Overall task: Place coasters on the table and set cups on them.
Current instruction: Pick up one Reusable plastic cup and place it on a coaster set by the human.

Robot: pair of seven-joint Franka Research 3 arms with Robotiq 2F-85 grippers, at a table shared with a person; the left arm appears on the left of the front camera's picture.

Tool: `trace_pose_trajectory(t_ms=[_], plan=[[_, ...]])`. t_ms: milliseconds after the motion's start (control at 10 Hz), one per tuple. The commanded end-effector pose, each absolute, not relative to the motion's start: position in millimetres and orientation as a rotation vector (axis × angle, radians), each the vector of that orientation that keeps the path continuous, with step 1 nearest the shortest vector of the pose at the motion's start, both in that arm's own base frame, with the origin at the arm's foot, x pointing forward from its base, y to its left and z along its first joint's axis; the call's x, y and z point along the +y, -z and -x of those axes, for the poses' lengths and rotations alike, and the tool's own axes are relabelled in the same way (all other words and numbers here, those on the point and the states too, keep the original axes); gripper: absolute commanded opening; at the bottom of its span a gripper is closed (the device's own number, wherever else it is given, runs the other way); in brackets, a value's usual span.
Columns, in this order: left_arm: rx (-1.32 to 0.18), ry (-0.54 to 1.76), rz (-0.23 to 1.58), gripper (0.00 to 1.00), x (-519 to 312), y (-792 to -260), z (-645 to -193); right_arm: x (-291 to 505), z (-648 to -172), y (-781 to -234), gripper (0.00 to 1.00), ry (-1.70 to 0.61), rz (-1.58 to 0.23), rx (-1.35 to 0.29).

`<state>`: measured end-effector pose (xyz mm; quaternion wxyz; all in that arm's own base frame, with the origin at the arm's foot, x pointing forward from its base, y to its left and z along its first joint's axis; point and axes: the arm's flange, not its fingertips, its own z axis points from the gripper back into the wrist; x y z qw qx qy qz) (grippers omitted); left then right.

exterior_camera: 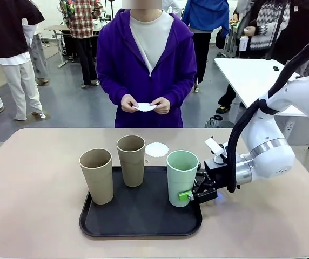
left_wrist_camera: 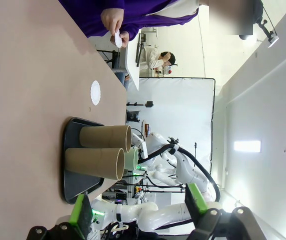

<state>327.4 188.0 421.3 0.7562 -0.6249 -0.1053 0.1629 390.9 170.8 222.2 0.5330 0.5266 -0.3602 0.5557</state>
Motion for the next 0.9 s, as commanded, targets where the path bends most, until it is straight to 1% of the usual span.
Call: trace_pose_trajectory(t_ms=[0,100,200,300,500,700,800], plan=[[-0.24,-0.342,1.373,1.0,189,-422,-327,178,-396,-217,0.41,-1.33,-1.229,-0.911],[-0.24,-0.342,1.373,1.0,189,-422,-327,176,-395,-220,0.0,-1.323,-1.224,-0.927],[-0.24,-0.342,1.373,1.0,189,-422,-327,173,-393,-224,0.36,-1.319,-1.219,-0.944],[-0.24,-0.342,1.373,1.0,189,-422,-327,172,-387,-233,0.0,-1.303,-1.221,-0.969],[-0.24,-0.342,1.373,1.0,189,-422,-327,177,-371,-282,0.0,-1.226,-1.219,-0.915],[-0.24,-0.342,1.373,1.0,189,-422,-327,191,-360,-350,0.0,-1.24,-1.2,-0.888],[-0.24,-0.342,1.373,1.0,189,-422,-327,200,-358,-382,0.0,-1.252,-1.161,-0.872]])
